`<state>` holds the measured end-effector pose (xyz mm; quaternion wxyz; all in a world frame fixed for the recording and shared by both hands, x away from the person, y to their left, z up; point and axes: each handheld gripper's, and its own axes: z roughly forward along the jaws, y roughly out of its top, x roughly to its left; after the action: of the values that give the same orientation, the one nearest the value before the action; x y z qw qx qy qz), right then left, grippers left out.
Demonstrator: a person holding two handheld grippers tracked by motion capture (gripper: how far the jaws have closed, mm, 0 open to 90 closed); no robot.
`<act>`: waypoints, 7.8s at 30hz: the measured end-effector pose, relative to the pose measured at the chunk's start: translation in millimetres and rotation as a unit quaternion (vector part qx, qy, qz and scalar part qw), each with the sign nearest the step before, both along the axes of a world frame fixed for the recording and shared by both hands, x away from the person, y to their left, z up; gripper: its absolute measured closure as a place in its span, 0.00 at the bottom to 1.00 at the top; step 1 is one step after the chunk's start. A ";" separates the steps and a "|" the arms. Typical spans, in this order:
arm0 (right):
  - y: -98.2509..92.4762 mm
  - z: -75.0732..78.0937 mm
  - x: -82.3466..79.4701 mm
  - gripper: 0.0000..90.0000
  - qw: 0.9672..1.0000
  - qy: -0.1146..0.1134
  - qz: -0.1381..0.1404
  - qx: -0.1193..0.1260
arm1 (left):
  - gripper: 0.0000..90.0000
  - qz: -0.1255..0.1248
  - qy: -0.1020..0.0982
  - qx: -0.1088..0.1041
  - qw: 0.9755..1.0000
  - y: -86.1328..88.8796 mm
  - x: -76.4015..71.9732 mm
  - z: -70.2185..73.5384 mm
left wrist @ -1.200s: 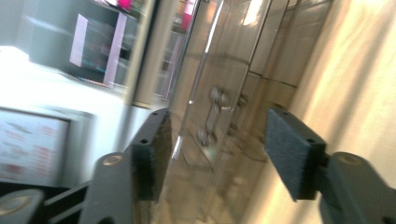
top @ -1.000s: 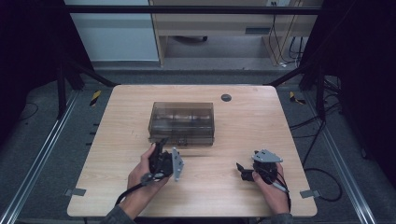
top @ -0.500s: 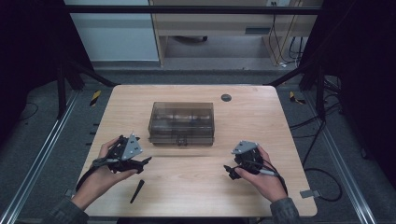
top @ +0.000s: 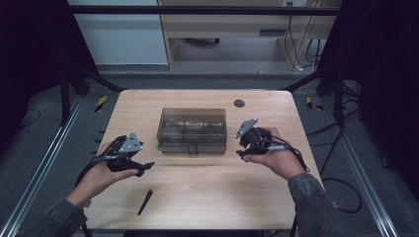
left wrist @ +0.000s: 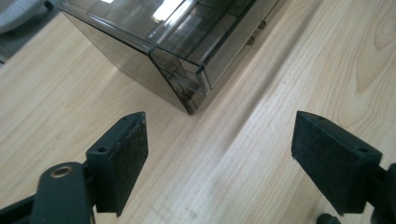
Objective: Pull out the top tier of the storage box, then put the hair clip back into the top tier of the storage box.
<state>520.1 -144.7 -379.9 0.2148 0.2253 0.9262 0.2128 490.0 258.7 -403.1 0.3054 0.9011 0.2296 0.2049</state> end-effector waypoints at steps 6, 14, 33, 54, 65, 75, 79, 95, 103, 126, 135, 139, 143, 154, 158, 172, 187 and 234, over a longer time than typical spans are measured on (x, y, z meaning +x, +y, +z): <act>7.3 2.1 4.6 0.60 0.999 0.021 0.024 0.018 | 0.32 -0.007 0.022 -0.025 0.999 2.3 7.7 7.4; 17.5 11.3 1.6 0.73 0.999 0.011 0.051 -0.009 | 0.37 -0.022 0.058 -0.004 0.998 -1.9 16.7 14.7; 40.5 -4.1 16.5 0.81 0.994 0.029 0.090 -0.053 | 0.54 -0.062 0.060 0.060 0.994 -15.8 36.4 11.9; 43.3 -7.5 21.2 0.97 0.992 0.036 0.106 -0.059 | 0.70 -0.071 0.054 0.057 0.994 -17.9 46.4 6.1; 42.9 -7.2 21.2 0.97 0.992 0.038 0.104 -0.055 | 0.87 -0.078 0.052 0.048 0.994 -19.9 49.7 5.4; 43.6 -6.8 18.7 0.97 0.992 0.037 0.105 -0.058 | 0.94 -0.072 0.056 0.052 0.994 -19.9 47.0 4.5; 43.5 -5.4 14.9 0.97 0.991 0.037 0.110 -0.059 | 0.95 -0.075 0.057 0.052 0.994 -20.4 42.6 5.1; 43.6 -2.2 -2.9 0.98 0.990 0.037 0.125 -0.052 | 0.95 -0.082 0.052 0.049 0.994 -15.9 26.3 5.3; 42.7 -3.1 -8.2 0.98 0.990 0.039 0.122 -0.051 | 0.95 -0.088 0.052 0.052 0.993 -17.1 21.5 6.4; 45.4 -7.4 -22.2 0.98 0.988 0.040 0.135 -0.059 | 0.95 -0.090 0.056 0.061 0.993 -16.4 11.0 4.0; 45.5 -8.8 -23.0 0.98 0.988 0.043 0.136 -0.061 | 0.95 -0.091 0.058 0.054 0.993 -15.8 7.4 0.9; 44.9 -9.3 -22.3 0.98 0.988 0.044 0.135 -0.061 | 0.96 -0.093 0.056 0.058 0.992 -16.9 6.2 0.5; 44.6 -10.0 -23.1 0.98 0.988 0.046 0.136 -0.061 | 0.96 -0.093 0.059 0.055 0.992 -16.6 5.4 -0.5; 45.3 -11.6 -25.2 0.98 0.988 0.050 0.139 -0.055 | 0.96 -0.092 0.061 0.045 0.993 -13.4 5.8 -2.5; 44.3 -12.6 -24.7 0.98 0.988 0.050 0.138 -0.053 | 0.96 -0.092 0.060 0.042 0.993 -12.4 5.6 -3.0; 5.2 -17.8 -37.7 0.43 0.998 0.000 0.065 0.020 | 0.31 -0.024 0.024 0.024 0.999 29.2 -25.4 -7.2; -47.0 -57.5 -69.0 0.08 0.982 -0.094 -0.080 0.140 | 0.08 0.040 0.045 0.015 0.998 33.1 -42.7 -23.7; -102.8 -106.8 -75.0 0.13 0.948 -0.085 -0.244 0.187 | 0.55 0.165 0.152 0.043 0.973 -25.6 -74.7 -49.6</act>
<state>445.0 -247.5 -486.7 0.2922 0.4613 0.7648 0.3418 415.4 233.1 -452.7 0.1894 0.8837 0.4101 0.1228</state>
